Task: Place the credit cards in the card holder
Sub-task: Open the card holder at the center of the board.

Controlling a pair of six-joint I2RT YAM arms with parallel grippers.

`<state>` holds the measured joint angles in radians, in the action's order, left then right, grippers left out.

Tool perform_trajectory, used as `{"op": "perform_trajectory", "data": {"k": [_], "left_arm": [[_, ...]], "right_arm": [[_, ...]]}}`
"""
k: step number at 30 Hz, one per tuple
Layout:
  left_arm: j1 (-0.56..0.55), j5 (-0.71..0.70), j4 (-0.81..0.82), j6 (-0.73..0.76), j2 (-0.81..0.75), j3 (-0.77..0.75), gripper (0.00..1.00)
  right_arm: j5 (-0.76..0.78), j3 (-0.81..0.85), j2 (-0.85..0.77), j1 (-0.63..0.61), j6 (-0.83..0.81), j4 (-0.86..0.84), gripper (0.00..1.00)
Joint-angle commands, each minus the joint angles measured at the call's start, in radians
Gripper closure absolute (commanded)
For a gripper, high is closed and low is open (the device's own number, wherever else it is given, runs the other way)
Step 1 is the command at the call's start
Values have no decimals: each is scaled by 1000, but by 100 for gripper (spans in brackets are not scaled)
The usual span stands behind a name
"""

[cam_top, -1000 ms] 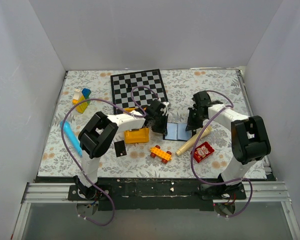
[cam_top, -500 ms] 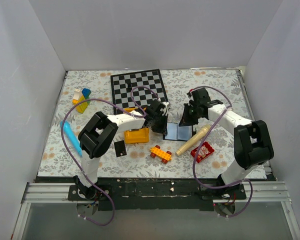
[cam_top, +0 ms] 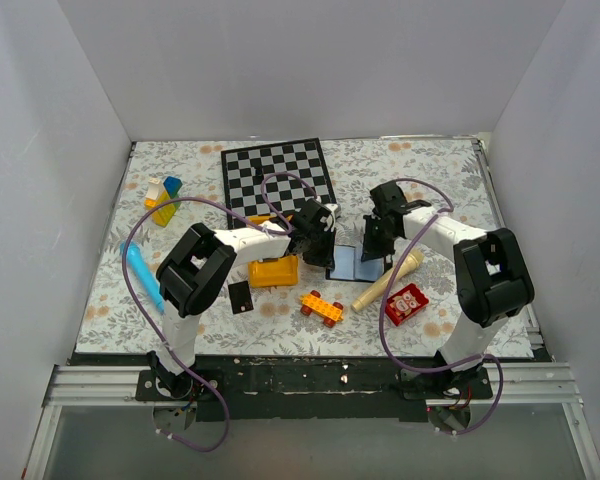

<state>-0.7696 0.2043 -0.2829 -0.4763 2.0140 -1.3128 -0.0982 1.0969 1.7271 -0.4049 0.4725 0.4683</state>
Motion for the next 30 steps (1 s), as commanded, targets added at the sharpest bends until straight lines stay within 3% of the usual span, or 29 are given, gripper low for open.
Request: {"op": "perform_trajectory", "data": {"k": [1, 15, 24, 30], "left_arm": [[10, -63, -78, 19, -9, 23, 100], [10, -78, -90, 16, -9, 24, 100], [9, -108, -93, 13, -78, 14, 100], [10, -100, -136, 34, -136, -117, 100]], "right_arm": [[141, 9, 25, 3, 11, 65, 99], [278, 75, 46, 0, -9, 176, 99], [147, -25, -185, 0, -49, 34, 99], [118, -35, -302, 0, -57, 3, 89]]}}
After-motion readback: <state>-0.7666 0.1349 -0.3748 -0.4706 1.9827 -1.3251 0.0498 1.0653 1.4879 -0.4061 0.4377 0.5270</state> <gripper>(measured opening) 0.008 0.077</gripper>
